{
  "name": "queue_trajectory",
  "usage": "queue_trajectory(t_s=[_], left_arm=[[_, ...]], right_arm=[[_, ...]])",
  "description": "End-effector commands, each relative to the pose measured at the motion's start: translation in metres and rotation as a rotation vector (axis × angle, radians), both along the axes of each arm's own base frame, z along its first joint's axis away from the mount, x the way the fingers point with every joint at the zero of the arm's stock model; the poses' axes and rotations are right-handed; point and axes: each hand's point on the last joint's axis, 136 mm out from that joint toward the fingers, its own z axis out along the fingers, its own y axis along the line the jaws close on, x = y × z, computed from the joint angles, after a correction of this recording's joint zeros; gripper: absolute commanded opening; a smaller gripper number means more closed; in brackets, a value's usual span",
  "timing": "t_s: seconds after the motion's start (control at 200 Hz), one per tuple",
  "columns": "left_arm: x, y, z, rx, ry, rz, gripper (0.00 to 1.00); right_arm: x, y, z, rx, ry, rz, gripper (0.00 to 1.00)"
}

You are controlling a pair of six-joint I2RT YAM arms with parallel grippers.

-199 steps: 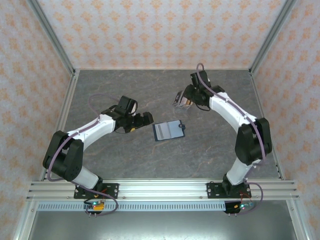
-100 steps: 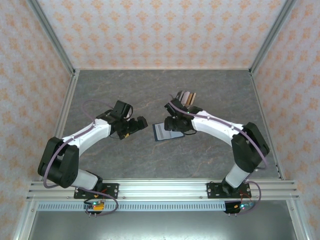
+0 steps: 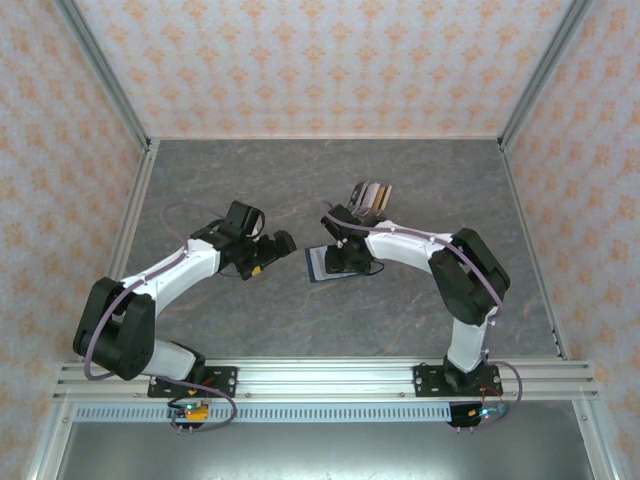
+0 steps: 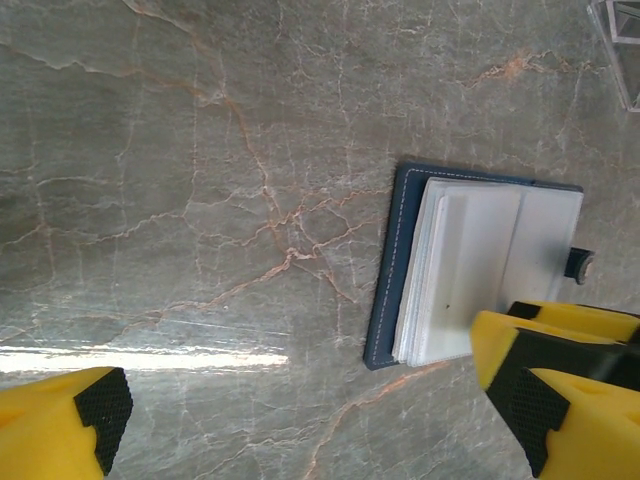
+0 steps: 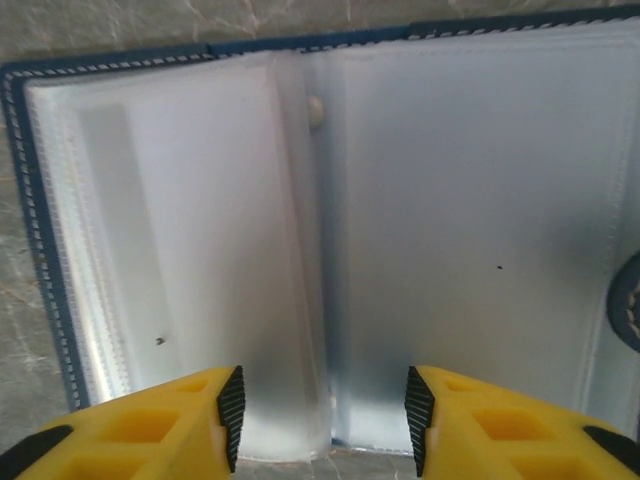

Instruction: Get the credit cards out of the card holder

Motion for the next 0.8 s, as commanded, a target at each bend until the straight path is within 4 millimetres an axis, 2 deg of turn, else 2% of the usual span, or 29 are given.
queue_trajectory(t_s=[0.0,0.295,0.48,0.631,0.796], left_arm=[[0.007,-0.01,0.007,-0.034,-0.009,0.002,1.0],[0.014,-0.031,0.004,-0.071,0.008,-0.034,1.0],[0.021,-0.055,0.006,-0.104,0.0,-0.072,0.98],[0.025,-0.076,0.006,-0.117,0.002,-0.111,0.86],[0.03,-0.091,0.001,-0.133,0.011,-0.123,0.68]], right_arm=[[0.008,0.004,0.002,-0.006,-0.023,0.025,0.46],[0.014,-0.008,-0.005,0.037,-0.004,-0.001,0.31],[0.016,-0.013,-0.01,0.082,0.012,-0.035,0.23],[0.017,-0.016,-0.013,0.078,0.01,-0.044,0.21],[0.016,-0.018,-0.016,0.071,0.009,-0.044,0.2]])
